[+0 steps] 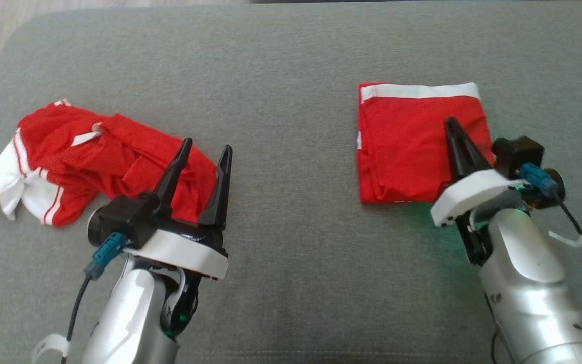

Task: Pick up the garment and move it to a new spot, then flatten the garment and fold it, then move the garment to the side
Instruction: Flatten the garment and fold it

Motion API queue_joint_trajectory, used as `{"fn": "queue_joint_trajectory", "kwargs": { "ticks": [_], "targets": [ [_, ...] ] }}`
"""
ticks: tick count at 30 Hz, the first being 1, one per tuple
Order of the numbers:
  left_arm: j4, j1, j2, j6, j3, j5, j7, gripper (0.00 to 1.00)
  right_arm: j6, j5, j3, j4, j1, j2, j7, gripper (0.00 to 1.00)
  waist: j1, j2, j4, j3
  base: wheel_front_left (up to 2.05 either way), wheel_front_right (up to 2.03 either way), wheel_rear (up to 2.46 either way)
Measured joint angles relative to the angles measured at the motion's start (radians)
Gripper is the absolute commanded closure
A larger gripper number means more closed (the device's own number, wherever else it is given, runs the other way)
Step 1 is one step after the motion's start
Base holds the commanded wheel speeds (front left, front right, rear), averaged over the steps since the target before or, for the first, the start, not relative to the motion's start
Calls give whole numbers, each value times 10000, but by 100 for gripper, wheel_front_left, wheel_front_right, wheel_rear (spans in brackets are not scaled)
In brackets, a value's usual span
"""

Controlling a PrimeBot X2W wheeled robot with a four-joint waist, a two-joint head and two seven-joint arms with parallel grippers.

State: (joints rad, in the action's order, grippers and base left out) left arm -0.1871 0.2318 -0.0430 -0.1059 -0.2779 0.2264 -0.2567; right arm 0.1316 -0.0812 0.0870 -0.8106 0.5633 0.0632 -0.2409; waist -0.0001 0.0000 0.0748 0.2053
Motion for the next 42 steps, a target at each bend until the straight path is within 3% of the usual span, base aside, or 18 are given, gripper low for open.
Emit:
{"fn": "queue_joint_trajectory", "kwargs": {
  "ticks": [4, 9, 19, 20, 21, 32, 42],
  "targets": [
    [23, -1, 0, 2, -36, 54, 0, 0, 0, -77, 405, -182, 249, -6, -61, 100, 1, 0, 231, 87, 0, 0, 0],
    [29, -1, 0, 4, -56, 54, 0, 0, 0, -165, 652, -1367, 493, -4, 326, 100, 1, 0, 471, 217, 0, 0, 0],
    [23, -17, 0, 17, 19, 54, 0, 0, 0, -784, 1047, -1939, 779, -6, 104, 100, 1, 0, 323, 62, 0, 0, 0],
    [23, -23, 0, 17, 29, 54, 0, 0, 0, -811, 1053, -1870, 777, -4, 44, 36, 1, 0, 271, 9, 0, 0, 0],
    [25, -35, 0, 17, 36, 54, 0, 0, 0, -851, 1022, -1730, 774, -6, 0, 0, 0, 0, 215, -50, 0, 0, 0],
    [58, -260, 0, 90, 232, 54, 0, 0, 0, -267, -52, 1766, -801, -8, -90, 0, 0, 0, -622, -593, 0, 0, 0],
    [86, -492, 0, 180, 316, 117, 0, 0, 0, -84, -780, 3689, -2687, -59, -98, 0, 0, 0, -1234, -905, 0, 0, 0]
  ]
}}
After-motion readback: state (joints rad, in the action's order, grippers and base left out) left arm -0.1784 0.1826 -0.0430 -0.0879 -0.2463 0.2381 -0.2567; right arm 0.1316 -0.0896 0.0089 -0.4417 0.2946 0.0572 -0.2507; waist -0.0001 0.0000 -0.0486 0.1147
